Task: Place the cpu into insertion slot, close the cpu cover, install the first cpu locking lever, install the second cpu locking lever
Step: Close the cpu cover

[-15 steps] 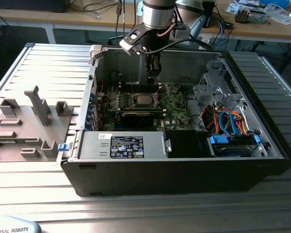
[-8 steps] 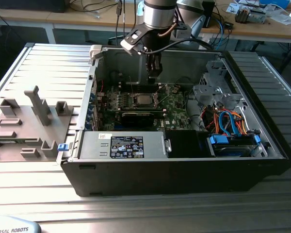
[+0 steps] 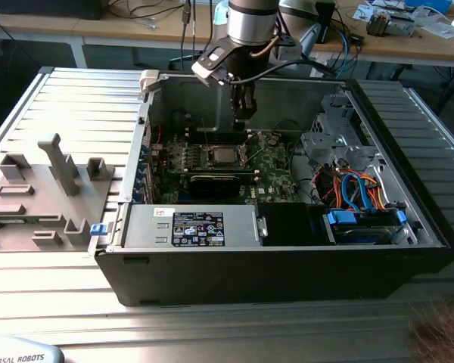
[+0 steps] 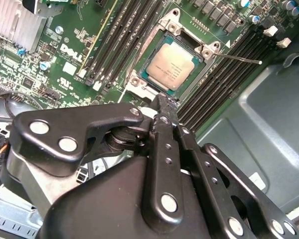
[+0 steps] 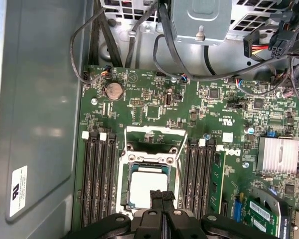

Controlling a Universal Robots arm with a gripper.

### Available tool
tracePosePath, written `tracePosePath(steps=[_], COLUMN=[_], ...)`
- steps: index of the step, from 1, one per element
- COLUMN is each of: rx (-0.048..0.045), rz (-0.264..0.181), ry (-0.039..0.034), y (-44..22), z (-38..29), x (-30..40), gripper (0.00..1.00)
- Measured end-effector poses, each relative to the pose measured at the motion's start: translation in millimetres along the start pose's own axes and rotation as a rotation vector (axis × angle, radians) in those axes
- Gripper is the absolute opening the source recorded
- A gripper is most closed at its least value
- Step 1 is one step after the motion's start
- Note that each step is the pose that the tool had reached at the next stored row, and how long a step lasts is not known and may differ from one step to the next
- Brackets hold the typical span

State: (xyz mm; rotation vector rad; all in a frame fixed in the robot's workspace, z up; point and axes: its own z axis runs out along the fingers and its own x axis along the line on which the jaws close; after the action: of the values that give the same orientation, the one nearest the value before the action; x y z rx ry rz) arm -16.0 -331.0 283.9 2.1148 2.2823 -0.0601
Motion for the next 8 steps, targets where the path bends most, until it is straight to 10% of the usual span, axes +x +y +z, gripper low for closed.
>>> tracePosePath(steps=[8], rx=[0.0], rz=[0.0], ry=[0.0001], y=[4.9], z=[0.0], x=[-0.4], gripper=[0.11])
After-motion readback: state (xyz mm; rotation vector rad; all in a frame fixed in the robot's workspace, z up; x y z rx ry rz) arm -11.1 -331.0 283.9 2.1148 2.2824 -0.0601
